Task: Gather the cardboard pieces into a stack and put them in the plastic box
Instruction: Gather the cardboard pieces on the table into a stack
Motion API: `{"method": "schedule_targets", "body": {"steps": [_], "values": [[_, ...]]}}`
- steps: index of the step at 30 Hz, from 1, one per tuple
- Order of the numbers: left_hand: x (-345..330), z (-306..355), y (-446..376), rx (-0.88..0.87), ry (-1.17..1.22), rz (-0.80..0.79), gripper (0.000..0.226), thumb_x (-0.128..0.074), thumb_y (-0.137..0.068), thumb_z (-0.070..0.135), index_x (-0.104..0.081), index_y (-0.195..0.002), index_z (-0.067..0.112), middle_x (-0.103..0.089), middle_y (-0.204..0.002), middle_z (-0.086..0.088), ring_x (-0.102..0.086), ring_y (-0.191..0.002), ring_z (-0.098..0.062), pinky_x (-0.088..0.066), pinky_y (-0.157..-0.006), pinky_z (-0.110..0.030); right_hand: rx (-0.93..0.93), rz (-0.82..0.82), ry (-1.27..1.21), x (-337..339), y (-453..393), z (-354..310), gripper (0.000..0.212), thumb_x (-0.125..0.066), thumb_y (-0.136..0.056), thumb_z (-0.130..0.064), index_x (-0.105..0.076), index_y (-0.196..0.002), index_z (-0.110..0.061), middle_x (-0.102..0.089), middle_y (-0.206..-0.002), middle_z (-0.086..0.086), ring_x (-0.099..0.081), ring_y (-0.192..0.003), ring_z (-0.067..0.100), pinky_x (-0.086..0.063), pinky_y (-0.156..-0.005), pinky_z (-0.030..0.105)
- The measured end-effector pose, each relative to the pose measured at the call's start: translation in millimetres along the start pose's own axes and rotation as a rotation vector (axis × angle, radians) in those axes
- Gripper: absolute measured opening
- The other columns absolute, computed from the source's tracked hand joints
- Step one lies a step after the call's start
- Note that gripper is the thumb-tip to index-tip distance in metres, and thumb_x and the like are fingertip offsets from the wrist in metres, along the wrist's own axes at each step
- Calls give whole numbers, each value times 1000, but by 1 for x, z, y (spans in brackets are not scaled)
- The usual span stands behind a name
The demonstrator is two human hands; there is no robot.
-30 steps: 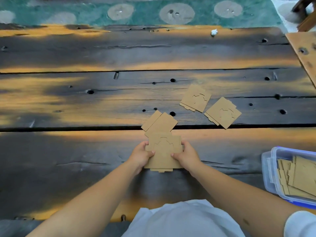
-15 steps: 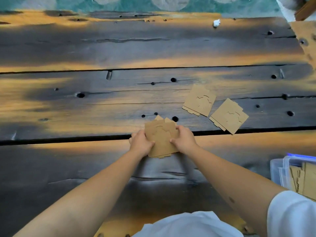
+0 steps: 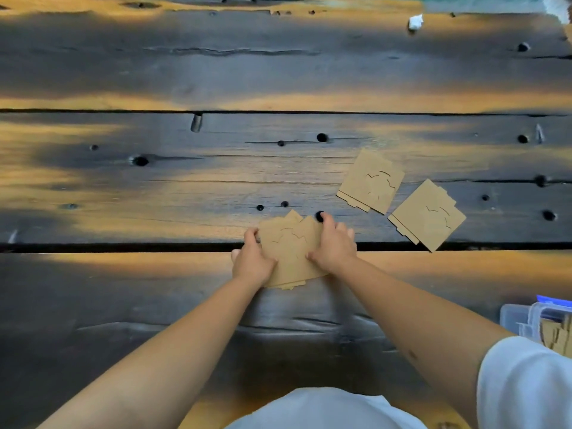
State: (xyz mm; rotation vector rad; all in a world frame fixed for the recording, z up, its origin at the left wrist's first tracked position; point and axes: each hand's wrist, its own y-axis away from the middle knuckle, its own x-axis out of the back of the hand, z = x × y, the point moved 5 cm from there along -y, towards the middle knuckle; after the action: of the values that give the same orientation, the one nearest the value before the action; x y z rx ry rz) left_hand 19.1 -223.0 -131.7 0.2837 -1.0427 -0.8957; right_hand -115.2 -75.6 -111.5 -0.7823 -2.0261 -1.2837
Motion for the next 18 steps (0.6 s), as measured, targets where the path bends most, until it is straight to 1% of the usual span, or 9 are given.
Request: {"method": "schedule_targets", "body": {"steps": [2, 4, 6, 7, 9, 10, 12, 15, 18], "values": [[0, 2, 1, 7, -11, -15, 74, -68, -78, 28, -28, -140, 33, -53, -114, 18, -38, -120, -26, -28, -84, -26, -11, -57, -36, -2, 1, 5, 94, -81, -68, -36, -24, -143, -27, -42, -131, 13, -33, -125, 34, -36, -99, 41], [1, 5, 3, -12, -15, 8, 69, -70, -78, 26, -36, -137, 31, -57, -125, 13, -43, -121, -26, -30, -90, -27, 21, -91, -65, -4, 4, 9, 82, -81, -68, -37, -35, -135, -22, -43, -128, 13, -41, -121, 33, -38, -94, 36], [0, 10, 7, -38, 28, 24, 59, -72, -78, 21, -45, -131, 26, -59, -128, 6, -49, -121, -24, -34, -101, -30, 40, -93, -181, -3, 11, 12, 75, -83, -67, -36, -42, -128, -20, -43, -125, 10, -50, -114, 28, -41, -89, 33], [-3, 12, 10, -37, 73, 4, 54, -71, -79, 18, -49, -128, 24, -60, -127, 2, -52, -119, -24, -38, -102, -32, 49, -83, -231, -2, 14, 14, 74, -84, -65, -36, -43, -125, -19, -43, -124, 9, -52, -112, 26, -43, -90, 34], [-9, 18, 18, -40, 160, -52, 42, -69, -82, 11, -51, -118, 24, -62, -119, 0, -58, -109, -21, -45, -92, -30, 68, -59, -269, 1, 22, 20, 64, -85, -65, -35, -45, -112, -17, -51, -118, 7, -54, -107, 25, -47, -89, 39], [-12, 22, 24, -55, 186, -67, 38, -68, -83, 10, -50, -113, 27, -62, -114, 2, -59, -103, -18, -44, -86, -27, 65, -63, -280, 3, 27, 25, 59, -85, -65, -34, -44, -105, -18, -56, -112, 6, -56, -104, 25, -49, -86, 42], [-15, 28, 35, -101, 207, -69, 39, -67, -83, 8, -48, -108, 31, -60, -106, 6, -58, -95, -13, -41, -81, -23, 44, -76, -306, 7, 35, 35, 55, -84, -67, -33, -43, -102, -20, -63, -108, 4, -59, -99, 25, -51, -84, 44], [-22, 38, 52, -141, 215, -88, 44, -70, -82, 11, -48, -117, 28, -58, -105, 9, -57, -97, -13, -41, -80, -23, 12, -37, -359, 17, 48, 54, 51, -83, -68, -32, -48, -105, -22, -65, -109, 2, -60, -99, 24, -51, -82, 39], [-30, 50, 66, -100, 197, -83, 53, -74, -80, 18, -45, -125, 24, -57, -109, 5, -54, -97, -15, -45, -85, -29, -26, -38, -447, 26, 60, 76, 50, -82, -70, -28, -49, -107, -21, -64, -109, 2, -60, -98, 22, -50, -81, 36]]}}
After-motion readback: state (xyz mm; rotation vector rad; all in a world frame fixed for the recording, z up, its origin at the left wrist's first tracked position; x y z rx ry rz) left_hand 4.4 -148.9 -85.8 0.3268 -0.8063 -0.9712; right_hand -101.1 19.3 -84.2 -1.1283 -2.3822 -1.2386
